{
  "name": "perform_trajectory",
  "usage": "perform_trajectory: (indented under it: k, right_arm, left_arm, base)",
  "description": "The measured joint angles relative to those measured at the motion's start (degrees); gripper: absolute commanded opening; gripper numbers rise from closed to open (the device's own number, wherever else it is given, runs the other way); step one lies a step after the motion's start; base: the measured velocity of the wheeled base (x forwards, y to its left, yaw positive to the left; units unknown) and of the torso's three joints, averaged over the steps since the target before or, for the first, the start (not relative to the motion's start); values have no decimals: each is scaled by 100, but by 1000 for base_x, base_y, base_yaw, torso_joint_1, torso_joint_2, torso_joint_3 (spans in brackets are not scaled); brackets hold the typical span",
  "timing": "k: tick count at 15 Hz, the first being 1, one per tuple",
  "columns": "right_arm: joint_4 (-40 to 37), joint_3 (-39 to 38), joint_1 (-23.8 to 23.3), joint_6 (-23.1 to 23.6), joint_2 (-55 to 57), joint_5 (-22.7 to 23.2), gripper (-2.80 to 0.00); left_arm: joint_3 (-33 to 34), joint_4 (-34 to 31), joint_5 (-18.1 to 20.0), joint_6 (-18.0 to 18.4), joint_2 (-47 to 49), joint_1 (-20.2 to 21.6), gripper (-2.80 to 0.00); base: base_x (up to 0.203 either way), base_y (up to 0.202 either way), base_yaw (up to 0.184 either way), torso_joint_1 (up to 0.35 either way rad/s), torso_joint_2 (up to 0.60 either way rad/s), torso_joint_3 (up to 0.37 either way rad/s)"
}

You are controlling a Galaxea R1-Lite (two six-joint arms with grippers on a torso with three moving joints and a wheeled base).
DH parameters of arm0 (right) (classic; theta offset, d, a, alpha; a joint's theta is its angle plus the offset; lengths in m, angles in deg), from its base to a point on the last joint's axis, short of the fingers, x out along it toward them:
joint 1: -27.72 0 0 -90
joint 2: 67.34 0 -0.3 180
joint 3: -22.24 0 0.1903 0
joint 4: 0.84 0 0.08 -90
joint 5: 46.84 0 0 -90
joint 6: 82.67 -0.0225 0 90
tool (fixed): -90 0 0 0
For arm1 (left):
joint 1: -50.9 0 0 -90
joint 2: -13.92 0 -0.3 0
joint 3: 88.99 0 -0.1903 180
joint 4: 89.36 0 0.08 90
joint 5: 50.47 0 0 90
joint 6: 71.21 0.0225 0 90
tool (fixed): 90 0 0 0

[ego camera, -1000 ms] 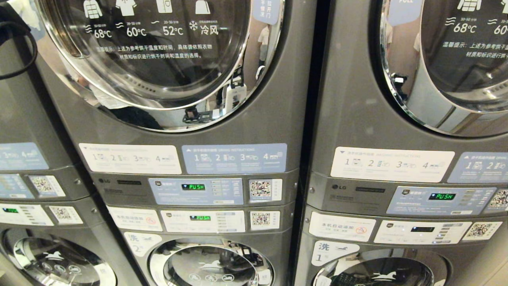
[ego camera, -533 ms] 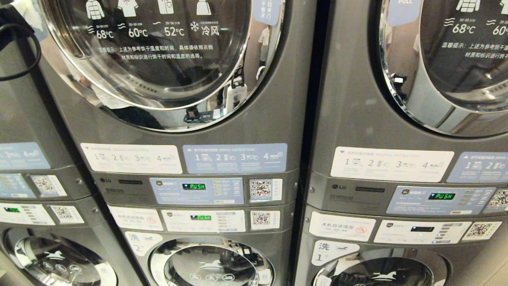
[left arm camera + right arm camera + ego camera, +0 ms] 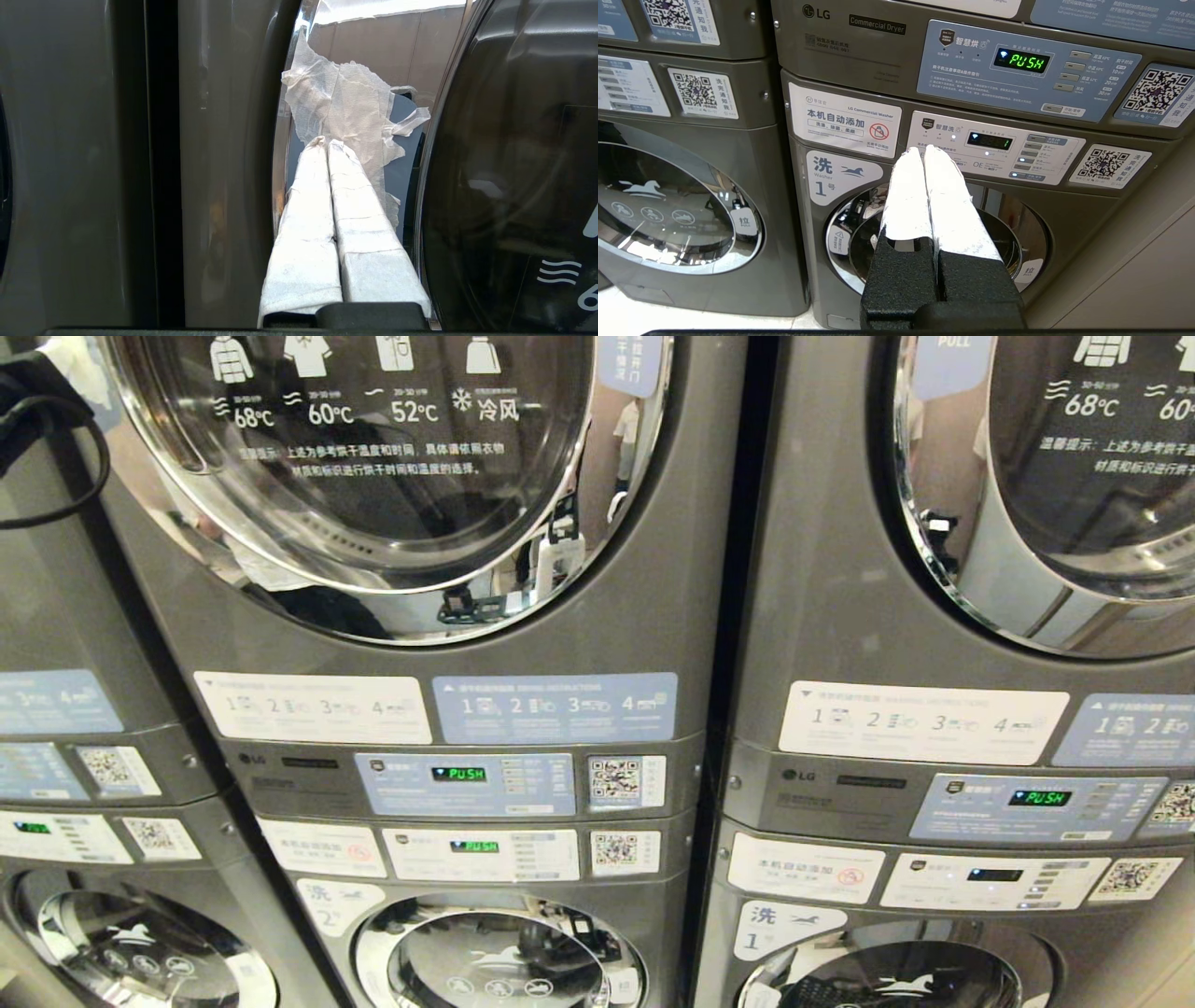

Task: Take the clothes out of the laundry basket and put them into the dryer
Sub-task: Close the dryer

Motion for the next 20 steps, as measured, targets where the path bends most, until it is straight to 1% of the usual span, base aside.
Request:
perform_trajectory:
  k: [4,7,9,12,15,16,18,20]
  right_arm:
    - [1,-2,1,-3,0,-1,-280]
    - [1,0,0,-1,0,-7,-280]
    - [-1,2,0,-5,0,-9,-280]
    - [1,2,-5,8,0,7,-280]
    - [-1,0,-2,6,0,6,-280]
    - [1,0,-11,8,0,7,-280]
    - [-1,0,0,14,0,12,-280]
    - [-12,0,0,17,0,12,-280]
  left_arm:
    - [-451,-81,-30,50,250,-96,-280]
    - [-510,-78,-37,50,246,-129,-280]
    - [-431,-114,-86,50,13,-135,-280]
    - [68,-167,-187,49,-785,-155,-280]
    - [822,-401,-521,49,-1991,-63,-280]
    - [1082,-564,-617,48,-2444,-48,-280]
    - [1603,-953,-682,55,-3373,-77,-280]
    - [2422,-1477,-745,152,-4397,-44,-280]
  base:
    - [0,0,0,0,0,0]
    - [0,0,0,0,0,0]
    - [0,0,0,0,0,0]
    - [0,0,0,1,9,1]
    - [0,0,0,-1,10,4]
    - [0,0,0,-18,27,26]
    - [0,0,0,0,0,0]
    - [0,0,0,0,0,0]
